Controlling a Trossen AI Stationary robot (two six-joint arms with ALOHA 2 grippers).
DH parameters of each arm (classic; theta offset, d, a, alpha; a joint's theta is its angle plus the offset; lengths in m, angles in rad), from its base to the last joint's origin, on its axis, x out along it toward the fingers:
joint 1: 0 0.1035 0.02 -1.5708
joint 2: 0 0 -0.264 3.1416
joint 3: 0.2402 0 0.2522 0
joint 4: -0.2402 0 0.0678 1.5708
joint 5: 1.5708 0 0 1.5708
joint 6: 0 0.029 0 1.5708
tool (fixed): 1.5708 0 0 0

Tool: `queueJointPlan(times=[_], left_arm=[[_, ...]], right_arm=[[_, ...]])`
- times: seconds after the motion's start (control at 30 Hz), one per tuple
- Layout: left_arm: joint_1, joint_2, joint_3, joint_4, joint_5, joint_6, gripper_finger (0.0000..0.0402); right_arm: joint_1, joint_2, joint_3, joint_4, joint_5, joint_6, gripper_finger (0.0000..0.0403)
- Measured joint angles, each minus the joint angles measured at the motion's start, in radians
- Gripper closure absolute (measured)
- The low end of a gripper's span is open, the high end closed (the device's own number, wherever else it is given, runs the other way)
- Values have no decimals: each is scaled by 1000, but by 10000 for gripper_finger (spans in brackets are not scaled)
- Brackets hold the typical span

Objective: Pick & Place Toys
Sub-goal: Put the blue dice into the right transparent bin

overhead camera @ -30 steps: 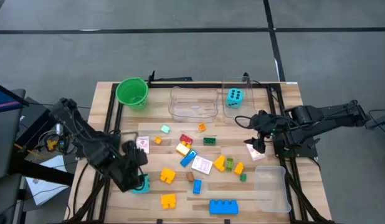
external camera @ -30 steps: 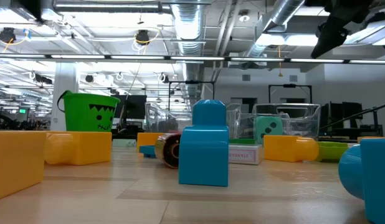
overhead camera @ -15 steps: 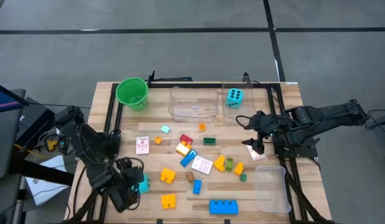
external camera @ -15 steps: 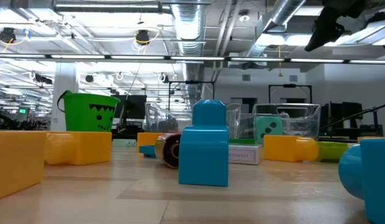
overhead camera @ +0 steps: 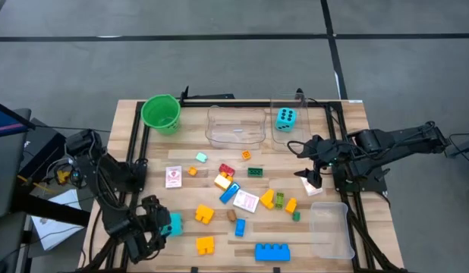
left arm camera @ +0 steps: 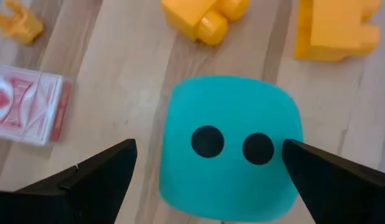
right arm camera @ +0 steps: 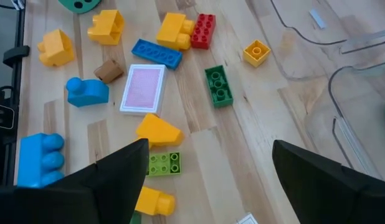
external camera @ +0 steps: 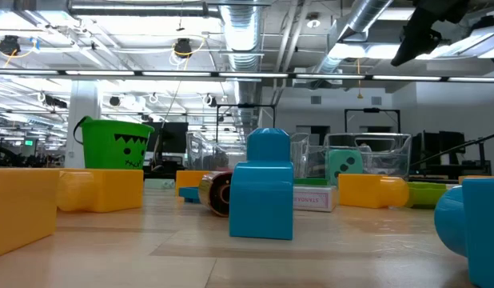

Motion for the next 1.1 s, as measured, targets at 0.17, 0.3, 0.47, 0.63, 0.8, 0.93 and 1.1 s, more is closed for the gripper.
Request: queueJointPlan(times=[0.17,0.3,0.47,0.63,0.8,0.93,1.1], left_arm=[[-3,-31,-8,-6,-24,11,2],[-3,-79,-8,-3,-42,11,2],[-3,-125,-8,0,-99,10,2],[-12,-128,-43,84,-100,-46,2],[-36,-126,-57,128,-97,-82,2],[-42,-123,-57,123,-96,-135,2],[-25,-91,-57,100,31,-197,2]], right_arm=[[-1,3,0,31,-3,1,72],[-1,3,0,46,-3,1,72],[-1,3,0,45,-4,23,72],[3,3,0,43,-8,35,72],[6,3,0,43,-7,31,72],[6,3,0,43,-7,30,72],[19,3,0,43,-6,24,72]])
